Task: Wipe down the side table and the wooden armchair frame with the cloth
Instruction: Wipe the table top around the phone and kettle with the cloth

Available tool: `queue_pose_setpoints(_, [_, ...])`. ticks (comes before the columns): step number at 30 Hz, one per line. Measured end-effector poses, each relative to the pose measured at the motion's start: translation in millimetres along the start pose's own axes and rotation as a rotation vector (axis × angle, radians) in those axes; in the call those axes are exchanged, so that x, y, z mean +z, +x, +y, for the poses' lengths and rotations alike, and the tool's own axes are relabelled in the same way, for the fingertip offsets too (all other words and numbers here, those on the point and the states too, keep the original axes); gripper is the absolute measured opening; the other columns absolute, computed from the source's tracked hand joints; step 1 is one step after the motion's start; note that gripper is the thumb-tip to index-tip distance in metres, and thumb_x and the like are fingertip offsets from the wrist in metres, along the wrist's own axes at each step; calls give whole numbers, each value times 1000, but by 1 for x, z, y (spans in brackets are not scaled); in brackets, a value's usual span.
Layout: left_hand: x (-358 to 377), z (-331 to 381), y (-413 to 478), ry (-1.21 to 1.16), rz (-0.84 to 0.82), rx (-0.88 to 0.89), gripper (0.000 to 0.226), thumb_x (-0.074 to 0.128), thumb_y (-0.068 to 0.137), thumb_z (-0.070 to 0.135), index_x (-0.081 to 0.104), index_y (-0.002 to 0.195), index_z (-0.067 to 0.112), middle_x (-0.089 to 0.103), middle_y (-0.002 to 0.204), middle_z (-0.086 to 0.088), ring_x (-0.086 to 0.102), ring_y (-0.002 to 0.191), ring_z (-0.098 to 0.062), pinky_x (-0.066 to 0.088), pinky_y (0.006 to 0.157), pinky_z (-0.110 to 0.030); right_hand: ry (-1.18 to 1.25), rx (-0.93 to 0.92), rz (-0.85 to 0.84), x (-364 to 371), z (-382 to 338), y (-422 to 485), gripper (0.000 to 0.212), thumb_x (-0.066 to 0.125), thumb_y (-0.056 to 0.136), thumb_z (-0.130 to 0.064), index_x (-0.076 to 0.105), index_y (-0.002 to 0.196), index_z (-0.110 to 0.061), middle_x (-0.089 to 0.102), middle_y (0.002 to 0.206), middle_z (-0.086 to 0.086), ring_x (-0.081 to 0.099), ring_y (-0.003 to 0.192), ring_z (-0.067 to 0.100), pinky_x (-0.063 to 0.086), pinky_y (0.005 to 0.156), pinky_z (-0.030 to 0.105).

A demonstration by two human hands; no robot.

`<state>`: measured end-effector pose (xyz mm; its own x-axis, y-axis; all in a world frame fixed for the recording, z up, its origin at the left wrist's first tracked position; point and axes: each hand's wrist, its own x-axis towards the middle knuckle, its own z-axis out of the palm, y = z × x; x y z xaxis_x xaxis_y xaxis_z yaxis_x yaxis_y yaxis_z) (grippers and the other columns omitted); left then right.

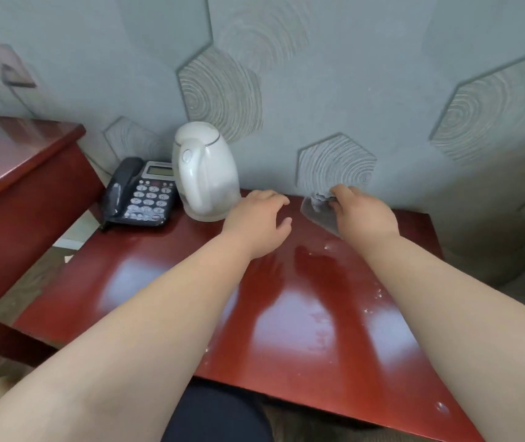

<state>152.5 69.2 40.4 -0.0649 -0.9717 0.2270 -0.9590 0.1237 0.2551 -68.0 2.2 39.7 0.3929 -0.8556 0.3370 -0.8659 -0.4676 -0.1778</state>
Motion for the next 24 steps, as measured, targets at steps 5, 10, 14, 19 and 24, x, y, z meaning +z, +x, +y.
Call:
queue_pose_setpoints(5, [-29,-67,-52,62,-30,-84,49,53,96,45,59,139,22,61,140,3,52,130,-24,45,106,-43,29,-115,-33,12,-73,10,24,46,103,-34,58,116,-16,65,109,13,64,90,42,49,66,44])
queue_pose_setpoints(10, [-57,-117,-94,112,-33,-170,51,52,96,46,57,140,22,60,139,3,52,129,-23,47,105,-43,78,-241,-28,25,-143,19,25,51,101,-32,61,117,-15,67,108,15,65,89,42,47,65,44])
queue_pose_setpoints(14, [-74,-151,-119,107,-5,-236,50,54,96,44,58,140,20,60,142,0,52,131,-24,45,108,-43,107,-327,-43,36,-191,21,22,50,101,-31,60,109,-14,66,99,14,64,84,41,51,61,46])
queue_pose_setpoints(19, [-87,-190,-153,101,27,-334,56,47,90,49,62,136,20,64,137,1,55,127,-26,49,102,-44,135,-387,-91,53,-242,28,21,44,103,-36,56,108,-20,64,102,7,63,87,38,48,63,42])
queue_pose_setpoints(24, [-89,-231,-197,112,2,-422,49,54,94,45,61,136,21,63,136,3,55,126,-25,49,102,-45,182,-469,-92,70,-294,32,27,40,104,-37,59,112,-19,63,101,5,61,86,35,52,65,44])
